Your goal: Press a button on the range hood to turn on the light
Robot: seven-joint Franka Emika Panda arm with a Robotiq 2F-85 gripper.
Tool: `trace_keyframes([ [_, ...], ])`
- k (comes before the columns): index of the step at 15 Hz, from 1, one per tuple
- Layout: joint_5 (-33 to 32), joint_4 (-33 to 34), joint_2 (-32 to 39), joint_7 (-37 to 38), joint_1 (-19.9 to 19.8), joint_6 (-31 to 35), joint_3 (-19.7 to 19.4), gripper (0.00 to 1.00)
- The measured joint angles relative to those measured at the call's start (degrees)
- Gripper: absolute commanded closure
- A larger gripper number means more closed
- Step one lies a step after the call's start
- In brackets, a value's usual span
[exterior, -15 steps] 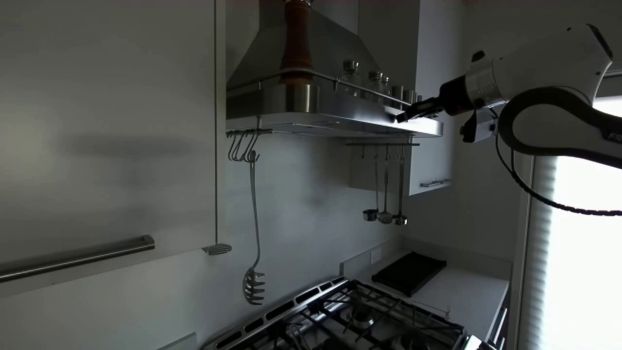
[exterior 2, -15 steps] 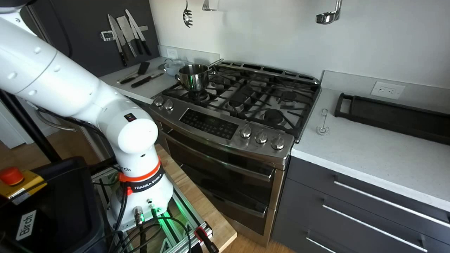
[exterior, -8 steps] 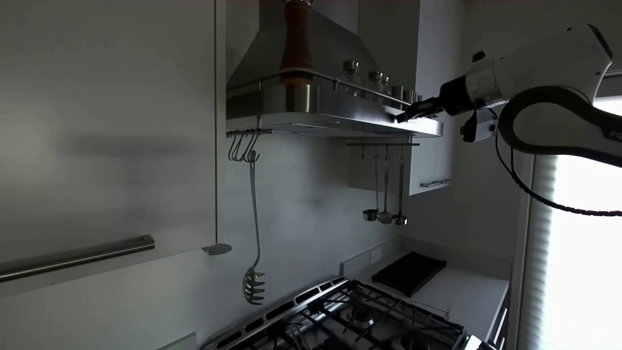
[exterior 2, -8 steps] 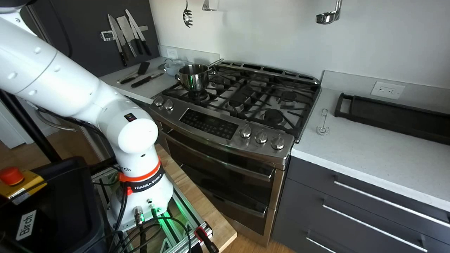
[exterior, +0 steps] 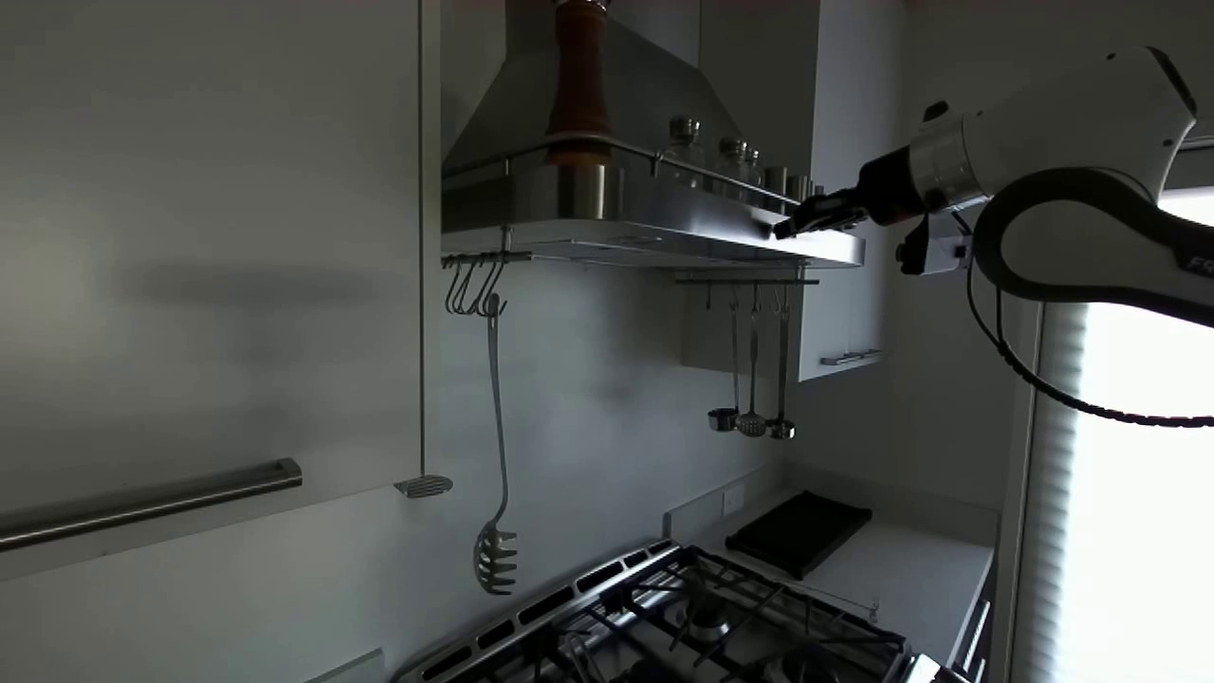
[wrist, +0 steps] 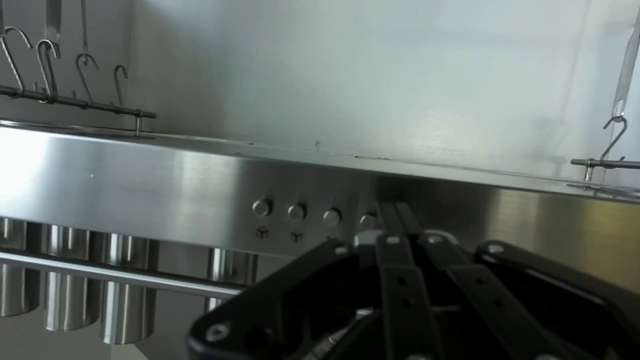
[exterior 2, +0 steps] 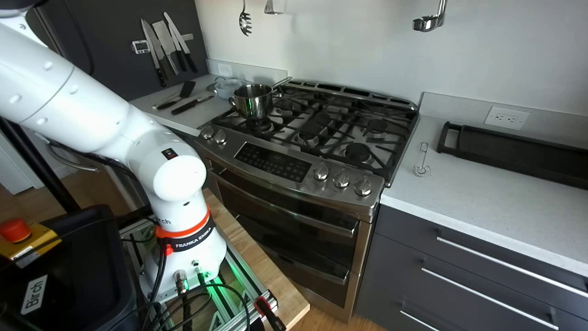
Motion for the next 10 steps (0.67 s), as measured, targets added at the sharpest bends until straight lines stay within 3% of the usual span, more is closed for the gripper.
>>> trace_keyframes([
  [10,-0.21,0.05,-1.14,1.60,-1.74,-1.26,1.13,1.00],
])
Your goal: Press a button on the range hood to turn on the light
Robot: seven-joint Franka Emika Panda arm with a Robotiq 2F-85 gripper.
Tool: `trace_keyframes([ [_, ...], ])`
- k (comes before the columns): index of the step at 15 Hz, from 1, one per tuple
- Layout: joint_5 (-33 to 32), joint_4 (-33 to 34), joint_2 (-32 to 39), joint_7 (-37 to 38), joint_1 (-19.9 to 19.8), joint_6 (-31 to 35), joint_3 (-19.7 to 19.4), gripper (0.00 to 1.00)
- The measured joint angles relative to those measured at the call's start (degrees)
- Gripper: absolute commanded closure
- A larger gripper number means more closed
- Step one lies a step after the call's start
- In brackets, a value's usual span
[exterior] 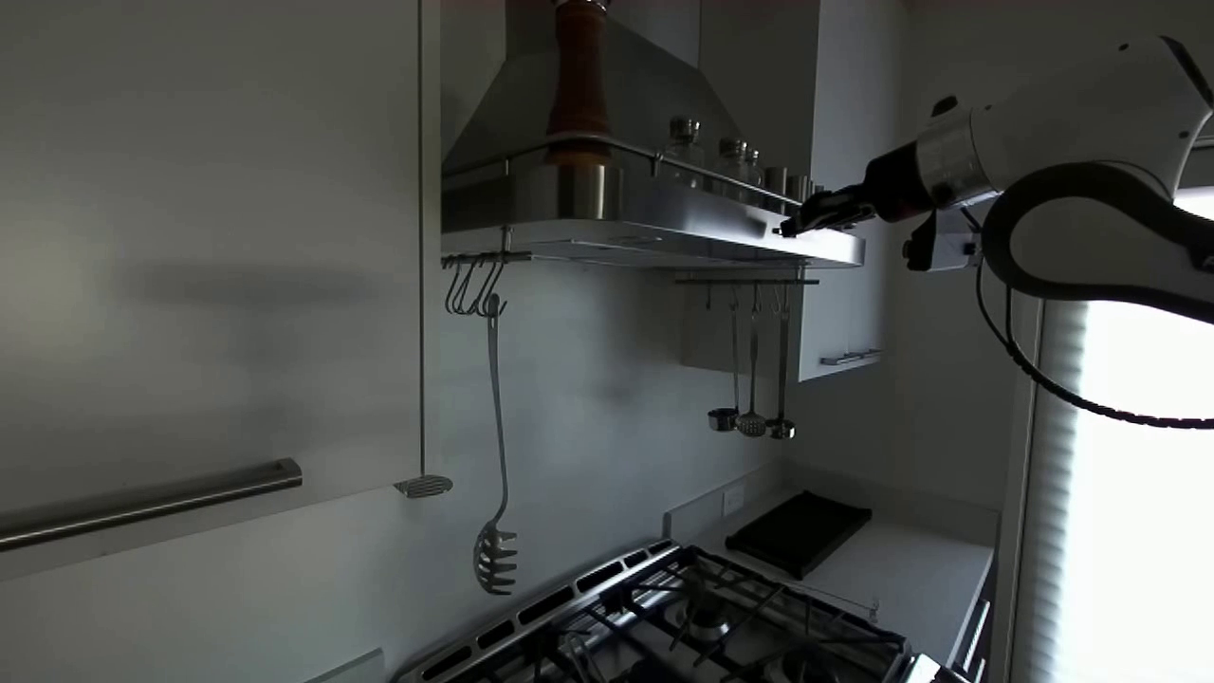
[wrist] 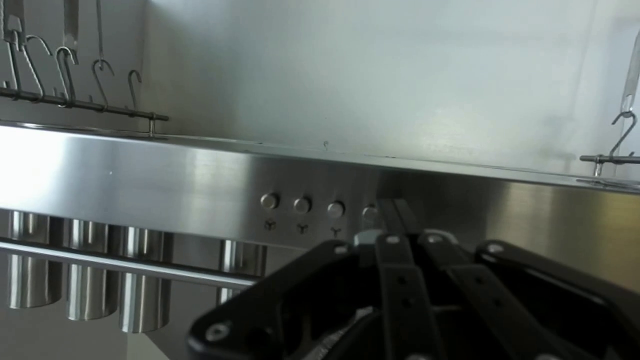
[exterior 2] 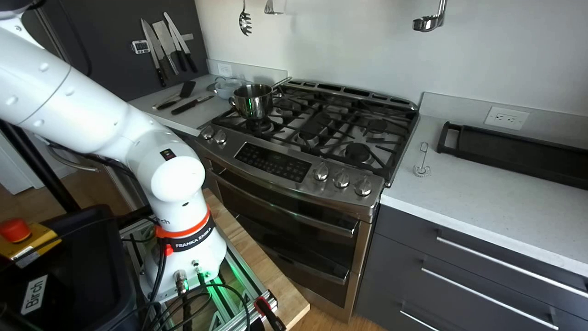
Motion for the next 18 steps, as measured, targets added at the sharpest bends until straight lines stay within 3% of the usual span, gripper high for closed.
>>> trace_keyframes([
  [18,0.00,0.00,0.83,-1.08,-0.53,1.00,-0.22,1.00],
])
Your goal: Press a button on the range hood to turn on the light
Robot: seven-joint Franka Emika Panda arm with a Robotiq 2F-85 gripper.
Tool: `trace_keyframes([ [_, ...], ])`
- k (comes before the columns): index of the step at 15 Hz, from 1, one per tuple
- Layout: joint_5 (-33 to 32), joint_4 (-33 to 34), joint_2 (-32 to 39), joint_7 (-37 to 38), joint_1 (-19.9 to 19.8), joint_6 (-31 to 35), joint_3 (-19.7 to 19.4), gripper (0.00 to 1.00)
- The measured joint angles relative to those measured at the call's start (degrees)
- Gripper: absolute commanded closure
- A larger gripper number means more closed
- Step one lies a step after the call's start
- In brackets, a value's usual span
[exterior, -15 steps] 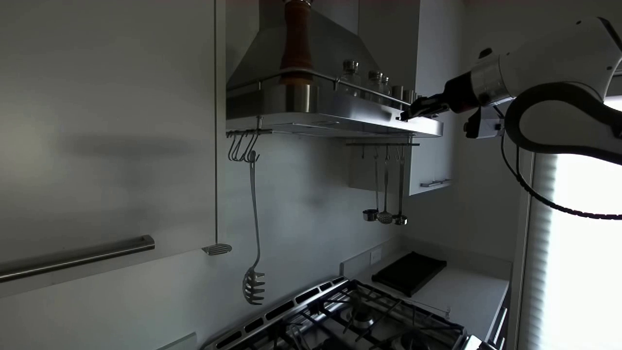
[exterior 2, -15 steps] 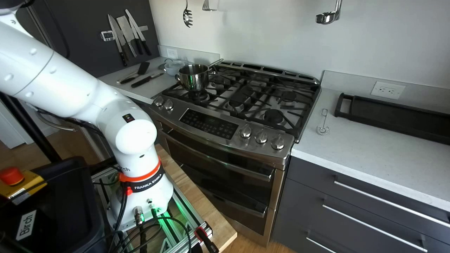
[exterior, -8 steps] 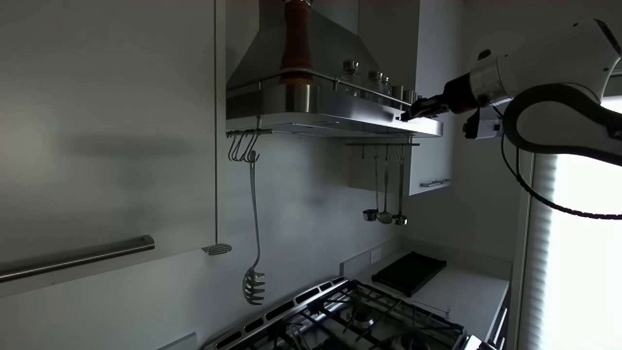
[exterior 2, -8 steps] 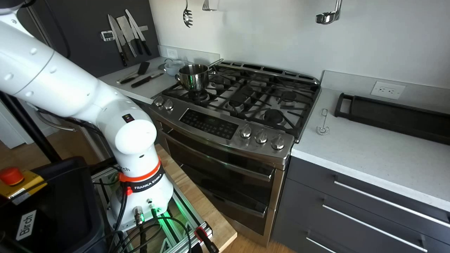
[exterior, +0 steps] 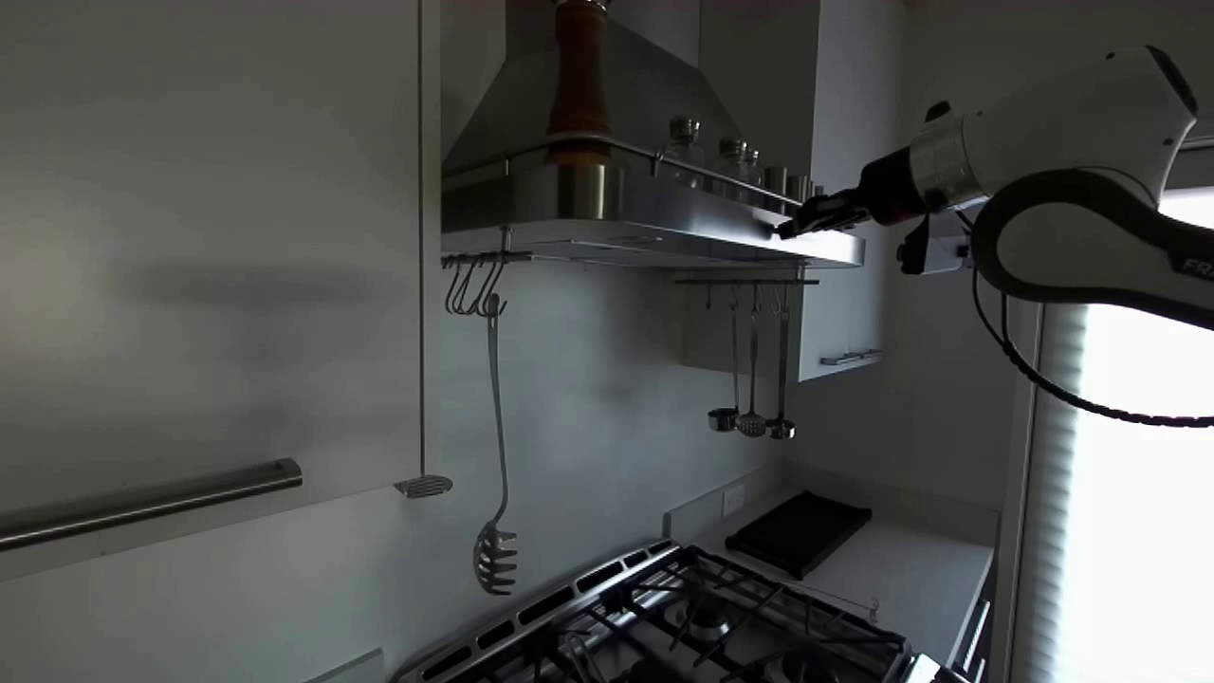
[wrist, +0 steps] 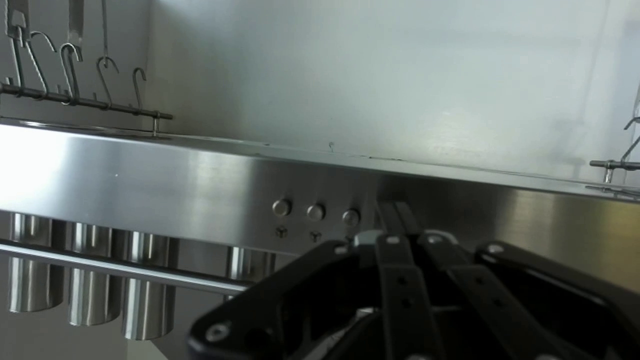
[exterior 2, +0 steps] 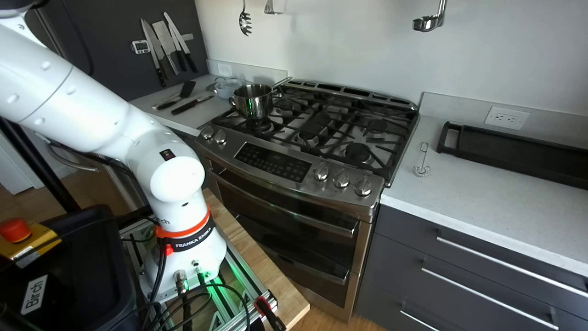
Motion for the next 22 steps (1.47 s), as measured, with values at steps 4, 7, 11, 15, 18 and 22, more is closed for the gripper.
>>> trace_keyframes([
  [4,0.01,0.00,0.15,-0.64,0.12,0.44,-0.19,1.00],
  [7,0.05,0.00,0.26,-0.73,0.37,0.60,-0.38,1.00],
  [11,0.17,0.00,0.50,-0.78,1.03,1.03,-0.85,1.00],
  [15,0.27,-0.01,0.85,-0.85,1.56,1.83,-1.33,1.00],
  [18,0.56,-0.09,0.97,-0.94,2.03,2.10,-1.74,1.00],
  [22,1.32,-0.24,1.06,-1.20,2.77,2.36,-2.38,1.00],
])
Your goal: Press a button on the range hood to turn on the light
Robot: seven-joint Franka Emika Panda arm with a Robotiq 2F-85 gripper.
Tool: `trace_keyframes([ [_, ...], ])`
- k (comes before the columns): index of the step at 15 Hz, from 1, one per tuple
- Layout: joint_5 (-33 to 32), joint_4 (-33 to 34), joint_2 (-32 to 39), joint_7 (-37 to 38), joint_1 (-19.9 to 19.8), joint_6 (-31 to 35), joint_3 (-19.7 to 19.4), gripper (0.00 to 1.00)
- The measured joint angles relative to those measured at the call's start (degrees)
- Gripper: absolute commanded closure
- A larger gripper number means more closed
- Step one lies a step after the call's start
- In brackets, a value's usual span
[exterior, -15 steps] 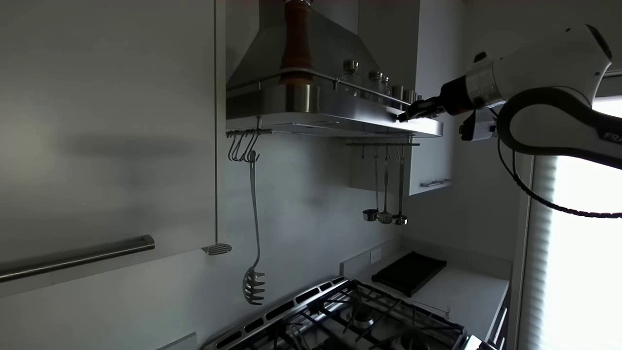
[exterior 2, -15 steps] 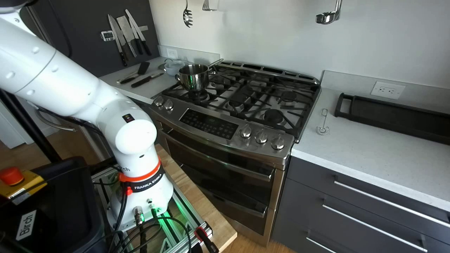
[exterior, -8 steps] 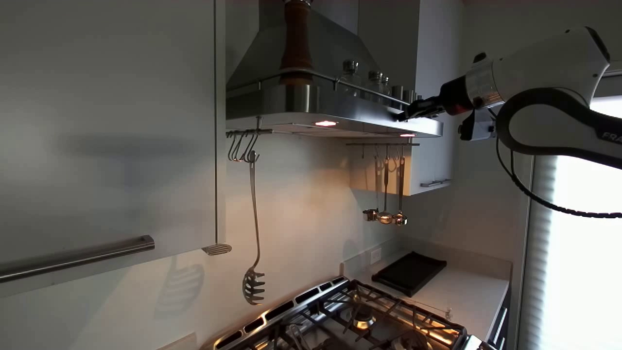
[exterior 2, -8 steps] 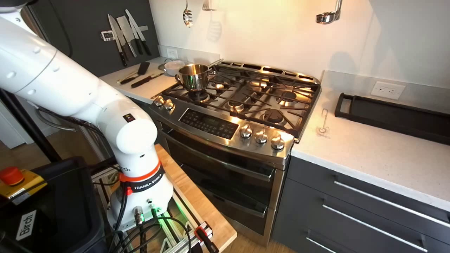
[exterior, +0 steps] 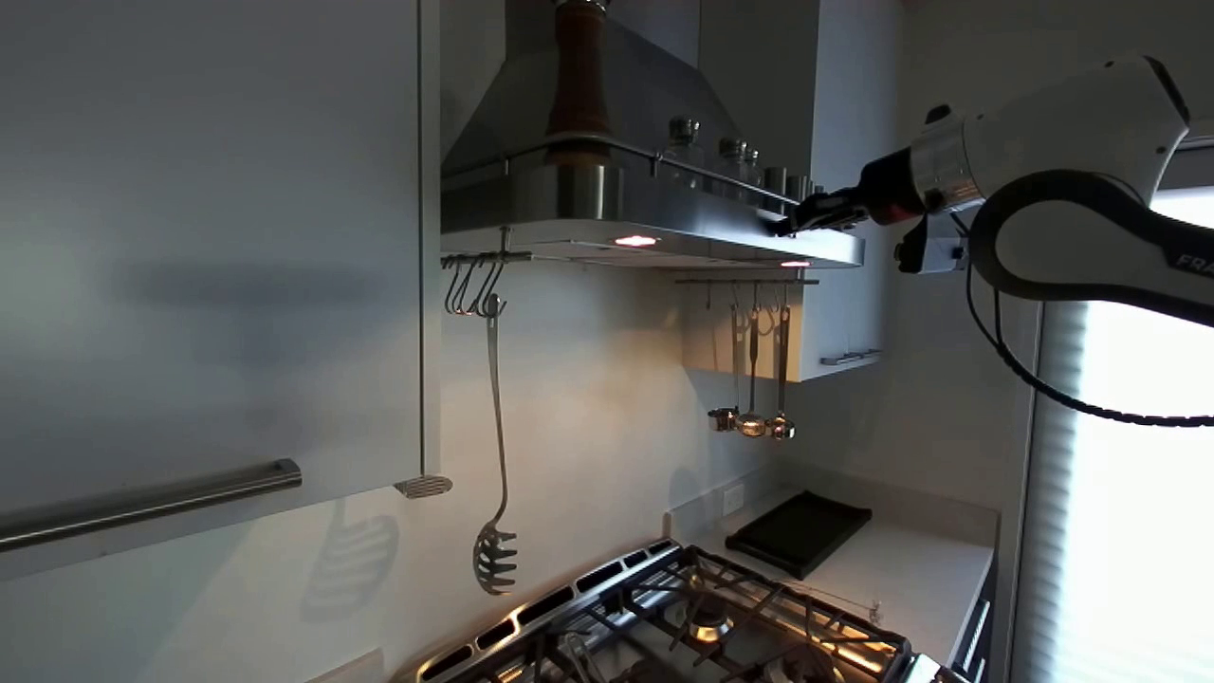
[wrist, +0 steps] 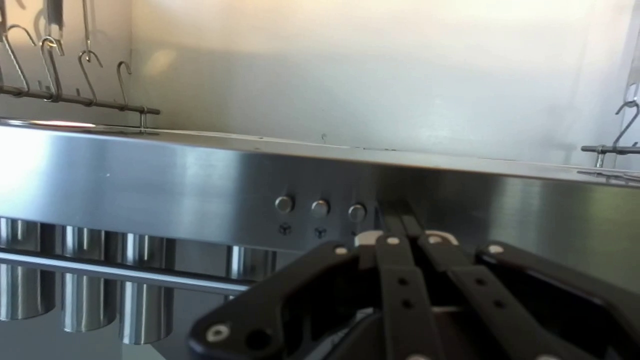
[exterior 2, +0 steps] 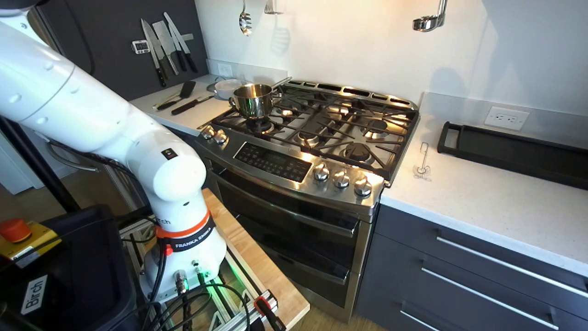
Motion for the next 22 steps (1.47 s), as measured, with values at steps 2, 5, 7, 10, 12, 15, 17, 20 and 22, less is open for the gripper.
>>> trace_keyframes([
  [2,0.33,-0.05,0.05,-0.24,0.31,0.10,-0.26,1.00],
  [5,0.45,-0.25,0.06,-0.58,0.67,0.41,-0.53,1.00],
  [7,0.45,-0.45,0.01,-0.74,0.74,0.73,-0.59,1.00],
  [10,0.46,-0.96,-0.13,-0.89,0.99,1.58,-0.81,1.00],
  [12,0.46,-1.29,-0.20,-1.08,1.23,2.09,-1.01,1.00],
  [15,0.65,-1.46,-0.24,-1.44,1.43,2.32,-1.18,1.00],
  [17,0.67,-1.46,-0.26,-1.59,1.42,2.31,-1.18,1.00],
  [20,0.67,-1.45,-0.34,-1.60,1.36,2.18,-1.13,1.00],
  [22,0.65,-1.44,-0.40,-1.60,1.31,2.08,-1.04,1.00],
])
